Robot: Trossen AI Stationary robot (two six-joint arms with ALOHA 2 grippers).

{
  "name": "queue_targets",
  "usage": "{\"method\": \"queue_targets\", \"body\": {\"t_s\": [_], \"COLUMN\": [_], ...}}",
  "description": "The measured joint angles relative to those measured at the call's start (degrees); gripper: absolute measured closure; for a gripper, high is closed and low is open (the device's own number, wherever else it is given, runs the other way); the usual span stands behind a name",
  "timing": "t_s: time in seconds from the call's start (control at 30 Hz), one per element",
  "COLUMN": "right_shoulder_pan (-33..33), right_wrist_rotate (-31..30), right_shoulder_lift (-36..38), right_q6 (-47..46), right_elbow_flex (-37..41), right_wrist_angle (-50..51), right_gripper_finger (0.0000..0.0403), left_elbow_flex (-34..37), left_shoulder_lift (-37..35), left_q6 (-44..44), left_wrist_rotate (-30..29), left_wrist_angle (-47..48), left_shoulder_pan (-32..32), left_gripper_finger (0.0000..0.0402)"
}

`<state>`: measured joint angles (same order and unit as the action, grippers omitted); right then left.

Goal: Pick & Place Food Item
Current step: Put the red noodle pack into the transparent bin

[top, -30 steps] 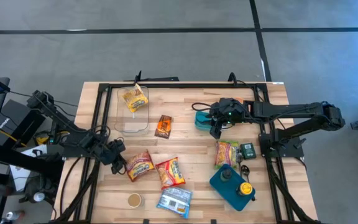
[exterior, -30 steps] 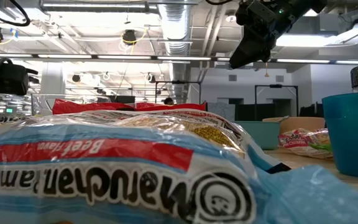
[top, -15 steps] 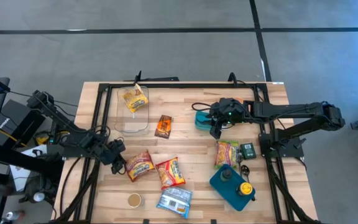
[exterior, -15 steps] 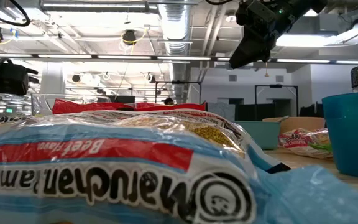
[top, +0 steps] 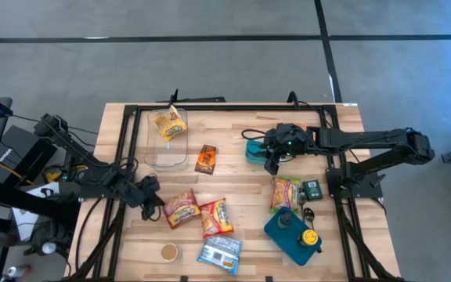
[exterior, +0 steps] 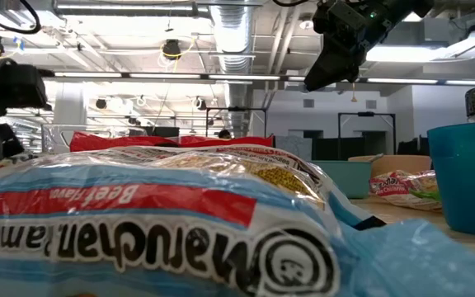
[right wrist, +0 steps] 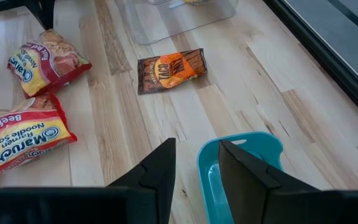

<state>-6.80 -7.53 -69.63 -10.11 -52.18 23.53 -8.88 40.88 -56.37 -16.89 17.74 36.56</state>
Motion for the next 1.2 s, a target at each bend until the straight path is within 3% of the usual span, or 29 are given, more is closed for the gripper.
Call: {"method": "queue_targets", "body": {"t_s": [0.6,1.03,1.2], "right_shoulder_pan": [0.0,0.0,0.0], "right_wrist_rotate": [0.0,0.0,0.0], "right_shoulder_lift": [0.0,0.0,0.0], "right_q6": [0.1,0.2,0.2], "right_elbow_flex": [0.0,0.0,0.0], "right_wrist_angle": [0.0,0.0,0.0], "right_gripper_finger": [0.0288,0.0288,0.0288], "left_elbow_flex": [-0.1,-0.1,-0.1], "left_shoulder_lift": [0.0,0.0,0.0], "left_q6": [21.9,50.9,63.7], "left_wrist_rotate": [-11.7,-12.0,-15.5], "left_wrist_angle": [-18.9,-44.8,-56.6], "left_shoulder_pan": [0.0,0.0,-1.6], "left_gripper_finger": [0.0401,0.0401,0.0401]}}
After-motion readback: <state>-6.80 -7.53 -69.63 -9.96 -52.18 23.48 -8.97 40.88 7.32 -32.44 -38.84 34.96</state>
